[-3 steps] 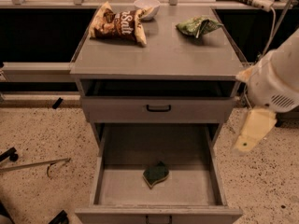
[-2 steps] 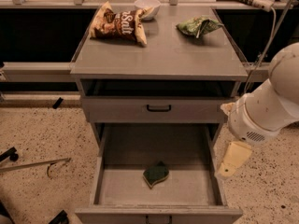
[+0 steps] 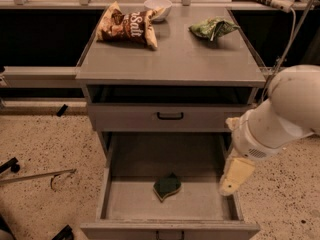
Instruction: Pick sponge from middle drawer and place on counter
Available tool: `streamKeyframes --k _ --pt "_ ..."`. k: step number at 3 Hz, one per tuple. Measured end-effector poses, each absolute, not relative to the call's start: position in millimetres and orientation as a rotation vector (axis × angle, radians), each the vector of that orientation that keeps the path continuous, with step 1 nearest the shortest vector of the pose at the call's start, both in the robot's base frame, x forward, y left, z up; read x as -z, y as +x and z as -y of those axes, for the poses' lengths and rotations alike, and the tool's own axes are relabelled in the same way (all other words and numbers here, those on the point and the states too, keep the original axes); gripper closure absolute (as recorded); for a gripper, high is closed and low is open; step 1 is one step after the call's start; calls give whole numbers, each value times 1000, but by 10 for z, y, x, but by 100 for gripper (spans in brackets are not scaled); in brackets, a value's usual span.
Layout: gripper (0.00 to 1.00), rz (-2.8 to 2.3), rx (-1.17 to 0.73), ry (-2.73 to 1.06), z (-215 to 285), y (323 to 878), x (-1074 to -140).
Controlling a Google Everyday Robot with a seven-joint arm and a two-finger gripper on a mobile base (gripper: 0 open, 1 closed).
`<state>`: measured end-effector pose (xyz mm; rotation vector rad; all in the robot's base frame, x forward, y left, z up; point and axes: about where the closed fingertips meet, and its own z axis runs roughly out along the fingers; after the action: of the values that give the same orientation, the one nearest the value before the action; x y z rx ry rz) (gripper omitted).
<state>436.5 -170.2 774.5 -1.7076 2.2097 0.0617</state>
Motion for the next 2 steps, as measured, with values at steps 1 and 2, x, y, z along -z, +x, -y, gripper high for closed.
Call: streamKeyframes --k 1,2 --pt "0 -2155 -94 -1742 1384 4495 -7244" --pt "0 -2096 -128 -1751 1046 4606 -6683"
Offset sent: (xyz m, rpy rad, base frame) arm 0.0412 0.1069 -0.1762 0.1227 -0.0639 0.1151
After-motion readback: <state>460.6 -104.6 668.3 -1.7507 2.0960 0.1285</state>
